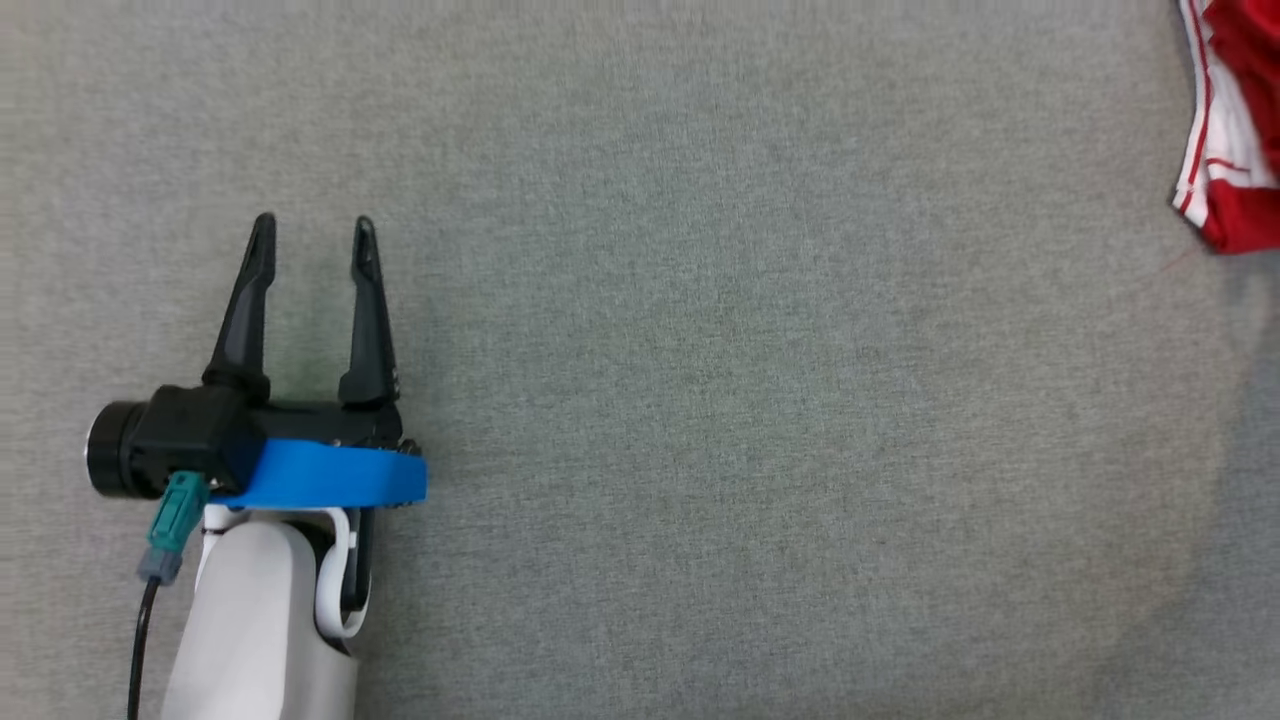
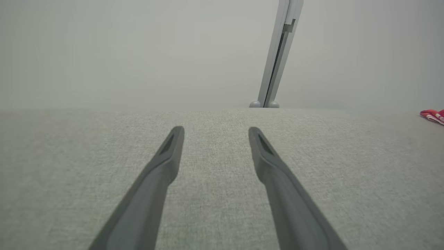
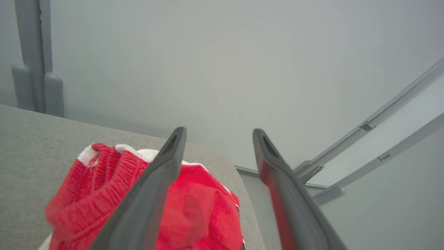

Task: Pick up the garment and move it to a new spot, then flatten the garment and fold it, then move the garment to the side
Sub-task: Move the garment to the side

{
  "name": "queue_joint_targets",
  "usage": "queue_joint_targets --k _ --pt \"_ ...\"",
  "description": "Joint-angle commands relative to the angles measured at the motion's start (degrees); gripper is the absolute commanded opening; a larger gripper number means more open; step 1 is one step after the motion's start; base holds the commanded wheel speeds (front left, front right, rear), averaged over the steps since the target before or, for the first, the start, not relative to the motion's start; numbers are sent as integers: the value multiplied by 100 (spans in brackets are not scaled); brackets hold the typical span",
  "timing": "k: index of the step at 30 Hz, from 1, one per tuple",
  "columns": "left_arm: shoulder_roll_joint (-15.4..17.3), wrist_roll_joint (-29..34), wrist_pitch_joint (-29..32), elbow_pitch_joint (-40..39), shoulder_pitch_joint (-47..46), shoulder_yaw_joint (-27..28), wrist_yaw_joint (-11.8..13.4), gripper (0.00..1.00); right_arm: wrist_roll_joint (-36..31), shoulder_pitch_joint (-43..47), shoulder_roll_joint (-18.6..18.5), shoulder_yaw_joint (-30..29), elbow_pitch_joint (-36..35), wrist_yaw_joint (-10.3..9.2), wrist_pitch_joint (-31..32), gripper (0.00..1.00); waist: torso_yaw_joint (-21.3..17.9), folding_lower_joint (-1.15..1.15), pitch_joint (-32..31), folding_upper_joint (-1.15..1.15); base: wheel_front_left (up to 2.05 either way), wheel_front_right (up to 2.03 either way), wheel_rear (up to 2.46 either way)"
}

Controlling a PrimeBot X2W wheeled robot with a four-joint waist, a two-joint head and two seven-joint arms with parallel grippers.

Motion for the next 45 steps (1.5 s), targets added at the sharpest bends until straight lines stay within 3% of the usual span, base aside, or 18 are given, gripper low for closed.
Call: queue_joint_targets --k 1,12,23,30,45 --pt "5 -37 -12 -3 58 18 21 100 -39 72 55 -30 -44 1 -65 100 -43 0 -106 0 0 0 0" --pt "-7 -164 -13 134 729 268 84 100 349 866 1479 518 -890 1 -509 100 282 0 -1129 0 0 0 0" --pt "-17 -234 -12 388 1181 280 124 100 926 2185 2577 1110 -1567 1 -547 100 542 0 -1948 0 0 0 0" --pt "-21 -260 -12 494 1371 255 142 100 916 3135 2902 984 -2091 1 -550 100 544 0 -2298 0 0 0 0" --pt "-23 -314 -12 526 1687 127 248 100 626 5050 3131 315 -3616 1 -155 100 559 0 -2705 0 0 0 0"
